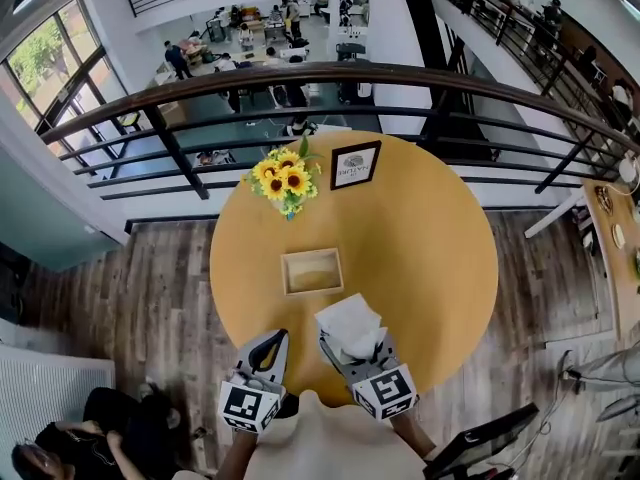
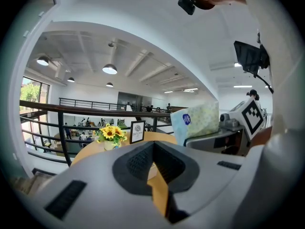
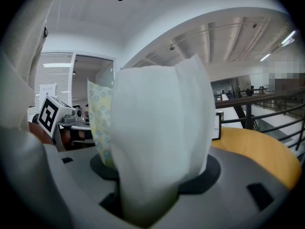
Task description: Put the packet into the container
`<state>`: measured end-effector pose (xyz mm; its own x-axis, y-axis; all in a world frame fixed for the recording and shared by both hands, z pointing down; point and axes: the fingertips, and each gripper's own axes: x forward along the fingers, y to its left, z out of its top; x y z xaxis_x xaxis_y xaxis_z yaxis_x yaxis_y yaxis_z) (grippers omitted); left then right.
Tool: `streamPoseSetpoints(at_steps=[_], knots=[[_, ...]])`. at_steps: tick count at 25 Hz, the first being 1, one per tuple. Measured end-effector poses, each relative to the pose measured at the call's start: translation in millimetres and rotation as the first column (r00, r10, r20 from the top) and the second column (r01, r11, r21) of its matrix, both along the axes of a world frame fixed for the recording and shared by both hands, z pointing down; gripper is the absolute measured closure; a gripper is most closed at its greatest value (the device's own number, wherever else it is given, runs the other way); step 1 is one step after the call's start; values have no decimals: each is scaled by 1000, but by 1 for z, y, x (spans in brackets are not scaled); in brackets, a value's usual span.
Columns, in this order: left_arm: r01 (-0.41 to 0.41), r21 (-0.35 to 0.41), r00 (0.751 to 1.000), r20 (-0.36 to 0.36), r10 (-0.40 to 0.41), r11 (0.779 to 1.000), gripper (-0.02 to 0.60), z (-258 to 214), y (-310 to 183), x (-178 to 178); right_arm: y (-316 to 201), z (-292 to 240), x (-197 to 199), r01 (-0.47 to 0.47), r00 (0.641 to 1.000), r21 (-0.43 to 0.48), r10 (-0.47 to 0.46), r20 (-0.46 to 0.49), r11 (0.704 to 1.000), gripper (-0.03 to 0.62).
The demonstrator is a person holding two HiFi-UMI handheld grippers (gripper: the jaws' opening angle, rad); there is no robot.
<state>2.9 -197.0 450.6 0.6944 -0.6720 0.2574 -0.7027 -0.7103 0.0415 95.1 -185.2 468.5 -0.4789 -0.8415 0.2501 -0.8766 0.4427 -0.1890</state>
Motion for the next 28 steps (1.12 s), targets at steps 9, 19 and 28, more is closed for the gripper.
streamPoseSetpoints(at_steps=[9,19,28], knots=[[-31,-23,999,-25,30,999,577,9,-58,-10,-46,14,-7,-55,998,-68,54,-25,996,287],[-72,-113,997,-20,71,991,577,31,-91,-13,-78,31,-8,-66,997,-155,59,-49,986,287],[-62,-192,998,-32,57,979,577,54,-102,-17,-109,57,1,-10,981,-187,-26,-192,982,289]])
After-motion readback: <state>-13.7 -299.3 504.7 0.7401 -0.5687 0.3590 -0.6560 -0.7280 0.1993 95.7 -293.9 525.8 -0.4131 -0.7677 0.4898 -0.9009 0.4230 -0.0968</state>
